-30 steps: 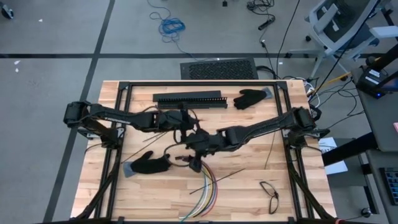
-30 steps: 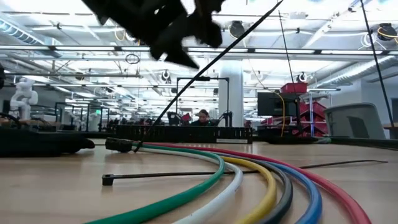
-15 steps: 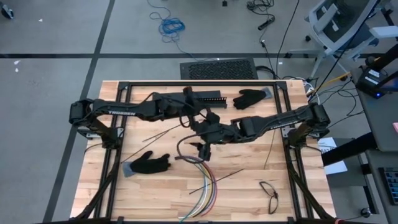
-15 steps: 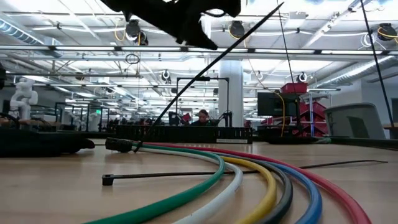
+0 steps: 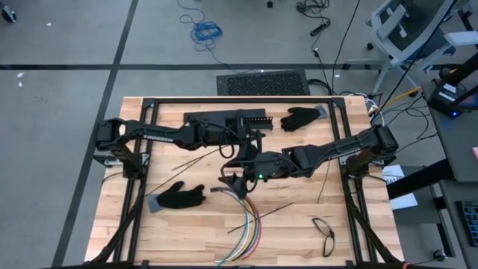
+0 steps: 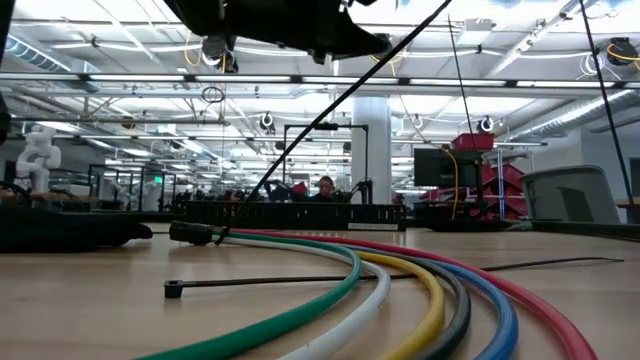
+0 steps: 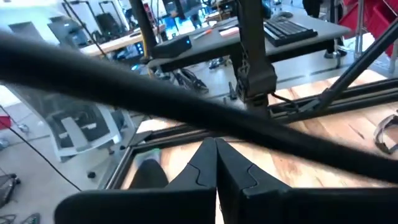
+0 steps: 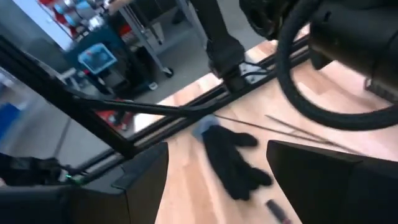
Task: Ziptie cables
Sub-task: Put the zip tied cabled wires into the cable duct
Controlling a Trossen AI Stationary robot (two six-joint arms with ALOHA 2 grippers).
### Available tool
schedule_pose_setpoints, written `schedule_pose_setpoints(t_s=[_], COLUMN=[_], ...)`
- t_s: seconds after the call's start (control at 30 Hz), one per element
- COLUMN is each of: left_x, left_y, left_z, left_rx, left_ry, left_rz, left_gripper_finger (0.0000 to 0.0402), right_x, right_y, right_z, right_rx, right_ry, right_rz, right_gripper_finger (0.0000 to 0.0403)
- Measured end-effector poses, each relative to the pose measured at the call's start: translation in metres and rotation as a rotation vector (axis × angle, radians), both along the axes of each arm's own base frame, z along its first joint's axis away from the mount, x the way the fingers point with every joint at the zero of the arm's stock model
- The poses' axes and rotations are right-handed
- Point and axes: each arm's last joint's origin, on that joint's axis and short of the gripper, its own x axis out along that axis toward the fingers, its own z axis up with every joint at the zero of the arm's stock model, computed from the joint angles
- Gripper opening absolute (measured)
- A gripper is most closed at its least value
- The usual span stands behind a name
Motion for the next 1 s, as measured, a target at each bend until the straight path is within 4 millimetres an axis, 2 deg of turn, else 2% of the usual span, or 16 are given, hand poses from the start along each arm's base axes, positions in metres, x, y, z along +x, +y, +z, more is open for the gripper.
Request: schedule_pose_setpoints(t_s=[0.17, 0.33, 0.5, 0.67, 0.83, 1.0], left_x=[0.006, 0.012, 0.016, 0.018, 0.024, 0.034], left_y=[0.001, -0.001, -0.013, -0.028, -0.036, -0.026], left_z=[-0.01, -0.022, -0.028, -0.031, -0.03, -0.023], left_rx=[0.043, -0.013, -0.079, -0.112, -0.083, -0.106], left_ry=[0.016, 0.045, 0.045, 0.049, -0.005, -0.132], left_rz=[-0.004, -0.065, -0.193, -0.341, -0.219, -0.042], left_gripper_finger=[0.0, 0.0, 0.0, 0.0, 0.0, 0.0], right_x=[-0.003, -0.001, 0.003, 0.005, 0.008, 0.012], right_y=[0.01, 0.009, 0.003, -0.002, -0.019, -0.026], right_z=[0.007, 0.01, 0.019, 0.037, 0.045, 0.051], right_rx=[0.064, 0.083, -0.042, -0.153, -0.163, -0.147], right_ry=[-0.055, -0.096, -0.188, -0.343, -0.418, -0.512], right_rz=[0.003, -0.013, 0.018, 0.058, 0.019, 0.072], right_gripper_finger=[0.027, 0.027, 0.027, 0.027, 0.027, 0.027])
